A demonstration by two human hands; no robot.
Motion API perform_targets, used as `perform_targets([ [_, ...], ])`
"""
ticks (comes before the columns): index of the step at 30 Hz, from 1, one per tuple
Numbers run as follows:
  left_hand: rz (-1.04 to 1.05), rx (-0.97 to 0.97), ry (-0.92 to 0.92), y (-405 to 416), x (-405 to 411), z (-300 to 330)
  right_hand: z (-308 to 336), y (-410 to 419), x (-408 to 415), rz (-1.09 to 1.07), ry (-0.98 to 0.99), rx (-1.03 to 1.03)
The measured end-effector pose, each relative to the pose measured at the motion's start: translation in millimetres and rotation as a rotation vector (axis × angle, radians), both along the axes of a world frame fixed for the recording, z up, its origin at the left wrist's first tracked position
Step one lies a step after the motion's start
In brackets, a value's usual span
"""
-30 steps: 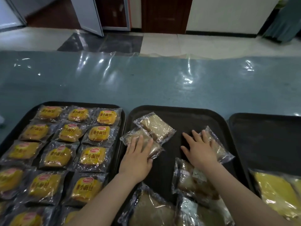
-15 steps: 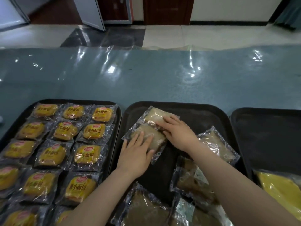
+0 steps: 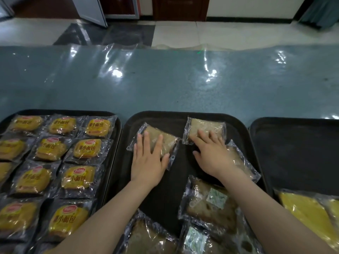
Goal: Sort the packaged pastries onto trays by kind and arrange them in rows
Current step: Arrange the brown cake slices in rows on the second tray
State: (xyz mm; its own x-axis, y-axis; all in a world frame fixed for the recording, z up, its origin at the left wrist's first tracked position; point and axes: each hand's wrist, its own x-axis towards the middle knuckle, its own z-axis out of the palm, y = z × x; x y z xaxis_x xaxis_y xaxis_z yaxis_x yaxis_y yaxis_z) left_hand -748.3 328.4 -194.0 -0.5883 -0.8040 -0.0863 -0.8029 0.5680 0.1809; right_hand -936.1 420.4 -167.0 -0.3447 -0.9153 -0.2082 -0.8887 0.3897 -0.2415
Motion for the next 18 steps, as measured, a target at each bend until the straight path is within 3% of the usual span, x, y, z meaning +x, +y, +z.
perform_targets([
  [11,0.254,0.211,0.195,-28.1,-61.5,3.1,-13.9,-1.2,-18.1,-0.031,-0.025,-0.072],
  [15,0.171,0.228,0.398,-18.9,-52.7,6.8,-20.0,0.2,-20.2,-0.008,0.004,-0.073],
  [18,0.1,0.139,0.368,-12.4,-30.6,5.8,-19.9,-0.7,-21.1,0.005,0.012,-0.063],
])
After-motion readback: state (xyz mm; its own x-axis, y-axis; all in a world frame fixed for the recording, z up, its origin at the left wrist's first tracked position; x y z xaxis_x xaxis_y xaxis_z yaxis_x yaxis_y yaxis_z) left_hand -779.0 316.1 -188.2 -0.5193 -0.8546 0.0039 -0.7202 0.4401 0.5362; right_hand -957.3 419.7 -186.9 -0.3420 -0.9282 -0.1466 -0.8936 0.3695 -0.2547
